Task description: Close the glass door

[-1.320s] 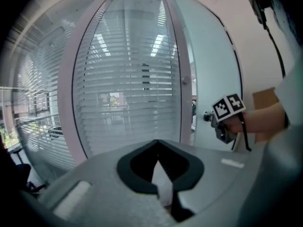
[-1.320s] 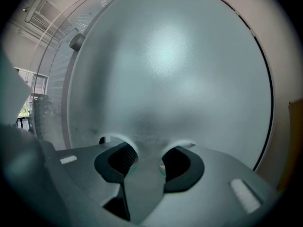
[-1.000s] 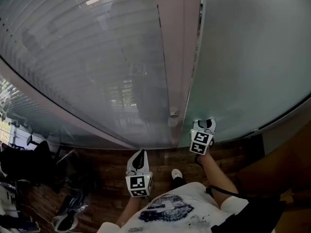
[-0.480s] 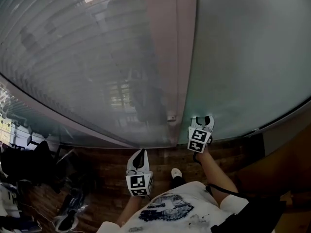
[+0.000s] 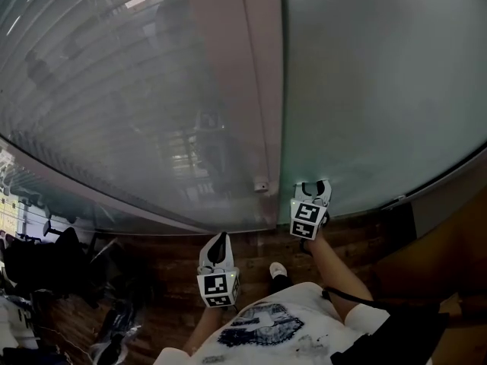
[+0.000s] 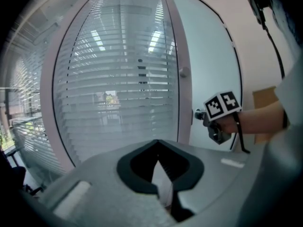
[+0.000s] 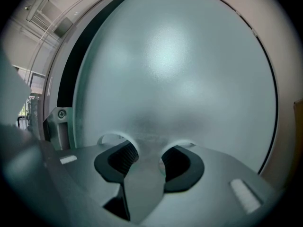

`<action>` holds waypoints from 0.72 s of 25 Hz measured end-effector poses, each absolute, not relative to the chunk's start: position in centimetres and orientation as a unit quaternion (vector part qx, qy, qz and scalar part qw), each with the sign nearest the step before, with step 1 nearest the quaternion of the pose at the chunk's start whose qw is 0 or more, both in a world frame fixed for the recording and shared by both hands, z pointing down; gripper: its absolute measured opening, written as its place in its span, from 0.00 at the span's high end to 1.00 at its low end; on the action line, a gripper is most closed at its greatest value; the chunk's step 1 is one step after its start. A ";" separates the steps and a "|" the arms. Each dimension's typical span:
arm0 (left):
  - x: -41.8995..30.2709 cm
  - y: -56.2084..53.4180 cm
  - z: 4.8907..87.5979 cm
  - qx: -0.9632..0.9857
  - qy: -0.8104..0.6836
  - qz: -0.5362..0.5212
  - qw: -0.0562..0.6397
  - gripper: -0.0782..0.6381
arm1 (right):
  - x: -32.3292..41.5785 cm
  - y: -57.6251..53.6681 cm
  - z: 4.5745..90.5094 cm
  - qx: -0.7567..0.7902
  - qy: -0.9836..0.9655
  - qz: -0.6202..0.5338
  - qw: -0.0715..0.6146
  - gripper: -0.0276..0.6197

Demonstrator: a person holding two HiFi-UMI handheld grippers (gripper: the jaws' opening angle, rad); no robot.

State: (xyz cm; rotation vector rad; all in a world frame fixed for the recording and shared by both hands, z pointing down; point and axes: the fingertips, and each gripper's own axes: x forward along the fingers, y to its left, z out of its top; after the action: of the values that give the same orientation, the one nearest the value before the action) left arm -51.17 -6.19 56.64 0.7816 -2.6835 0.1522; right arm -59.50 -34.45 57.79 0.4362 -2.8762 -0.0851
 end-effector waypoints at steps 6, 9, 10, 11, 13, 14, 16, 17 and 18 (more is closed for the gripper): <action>-50.8 -5.7 57.2 0.269 -0.944 0.053 0.183 0.89 | -59.6 -34.5 57.8 0.151 -0.981 -0.028 0.117 0.70; -50.4 -5.5 57.9 0.270 -0.943 0.051 0.187 0.89 | -59.5 -34.5 57.8 0.152 -0.981 -0.028 0.118 0.70; -50.4 -5.5 57.9 0.271 -0.943 0.051 0.186 0.89 | -59.5 -34.4 57.8 0.151 -0.981 -0.028 0.117 0.70; -50.4 -5.5 57.9 0.272 -0.943 0.051 0.185 0.89 | -59.5 -34.4 57.8 0.151 -0.981 -0.028 0.117 0.70; -50.4 -5.6 57.7 0.271 -0.943 0.053 0.184 0.89 | -59.6 -34.4 57.8 0.150 -0.981 -0.028 0.117 0.70; -50.3 -5.6 57.7 0.271 -0.943 0.053 0.184 0.89 | -59.5 -34.4 57.8 0.150 -0.981 -0.028 0.117 0.70; -50.2 -5.6 57.7 0.272 -0.943 0.053 0.184 0.89 | -59.5 -34.4 57.8 0.150 -0.981 -0.028 0.117 0.70; -50.2 -5.6 57.7 0.272 -0.943 0.052 0.185 0.89 | -59.5 -34.4 57.8 0.151 -0.981 -0.028 0.117 0.70; -50.2 -5.6 57.6 0.270 -0.943 0.053 0.187 0.89 | -59.6 -34.4 57.9 0.151 -0.981 -0.027 0.117 0.70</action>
State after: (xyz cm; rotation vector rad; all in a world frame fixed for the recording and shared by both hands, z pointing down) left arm -50.18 -5.59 57.65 0.7607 -2.6551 0.1480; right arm -59.57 -34.39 57.86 0.4427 -2.8723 -0.0796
